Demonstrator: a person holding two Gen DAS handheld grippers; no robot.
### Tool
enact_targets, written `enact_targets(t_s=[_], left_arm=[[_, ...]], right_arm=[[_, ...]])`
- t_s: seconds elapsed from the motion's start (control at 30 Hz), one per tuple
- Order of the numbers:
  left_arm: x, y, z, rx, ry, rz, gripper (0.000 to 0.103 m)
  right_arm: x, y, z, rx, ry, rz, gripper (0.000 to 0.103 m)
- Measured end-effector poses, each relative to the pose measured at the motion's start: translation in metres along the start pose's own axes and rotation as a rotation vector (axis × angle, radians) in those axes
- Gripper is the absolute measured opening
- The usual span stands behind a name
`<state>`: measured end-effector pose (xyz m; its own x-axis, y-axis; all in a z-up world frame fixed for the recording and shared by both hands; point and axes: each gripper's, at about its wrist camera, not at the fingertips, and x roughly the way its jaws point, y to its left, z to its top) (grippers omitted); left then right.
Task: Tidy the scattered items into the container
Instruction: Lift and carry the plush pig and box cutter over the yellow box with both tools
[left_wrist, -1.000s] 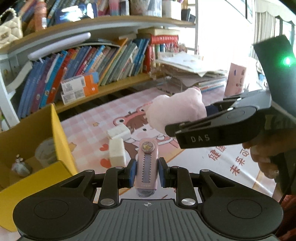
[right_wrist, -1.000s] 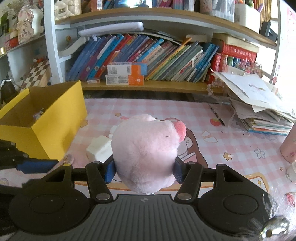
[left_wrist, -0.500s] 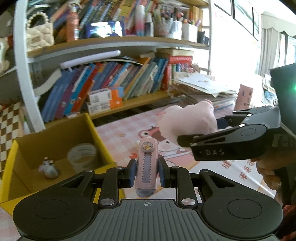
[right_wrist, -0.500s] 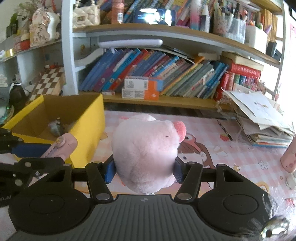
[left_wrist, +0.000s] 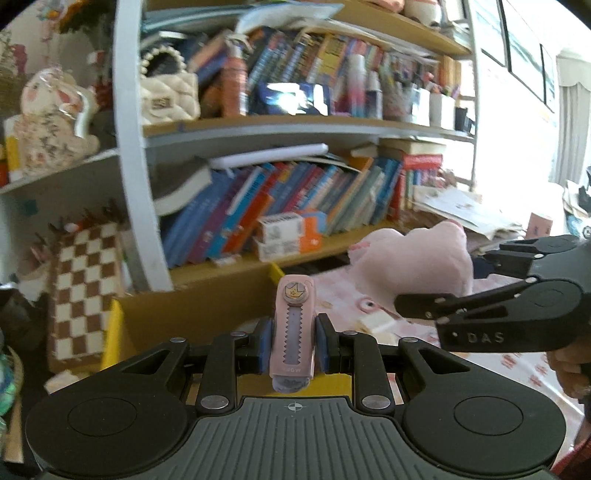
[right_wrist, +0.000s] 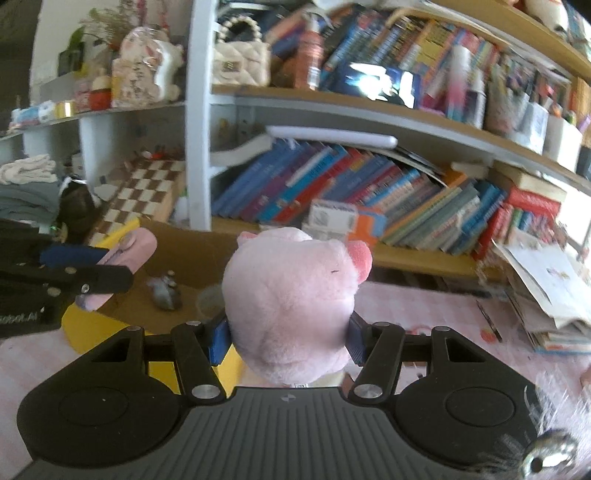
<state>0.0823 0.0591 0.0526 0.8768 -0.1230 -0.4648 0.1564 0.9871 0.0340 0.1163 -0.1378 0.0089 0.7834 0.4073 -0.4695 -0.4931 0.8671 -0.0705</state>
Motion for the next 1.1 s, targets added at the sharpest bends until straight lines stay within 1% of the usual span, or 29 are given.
enact_targets(t_s=[0.2, 0.37, 0.5, 0.73, 1.1], left_arm=[[-0.001, 0.025, 0.010, -0.002, -0.022, 0.047, 0.023], [-0.002, 0.045, 0.019, -0.004, -0.039, 0.085, 0.023], [0.003, 0.058, 0.022, -0.016, -0.038, 0.110, 0.023], [0.018, 0.075, 0.020, -0.024, 0.004, 0.137, 0.023], [0.045, 0.083, 0.007, -0.039, 0.084, 0.135, 0.024]], right_arm=[[0.011, 0.017, 0.023, -0.041, -0.028, 0.044, 0.057], [0.028, 0.033, 0.036, -0.080, -0.020, 0.080, 0.057], [0.041, 0.045, 0.045, -0.115, -0.014, 0.108, 0.057], [0.068, 0.061, 0.057, -0.173, 0.004, 0.139, 0.057], [0.101, 0.065, 0.046, -0.206, 0.091, 0.169, 0.057]])
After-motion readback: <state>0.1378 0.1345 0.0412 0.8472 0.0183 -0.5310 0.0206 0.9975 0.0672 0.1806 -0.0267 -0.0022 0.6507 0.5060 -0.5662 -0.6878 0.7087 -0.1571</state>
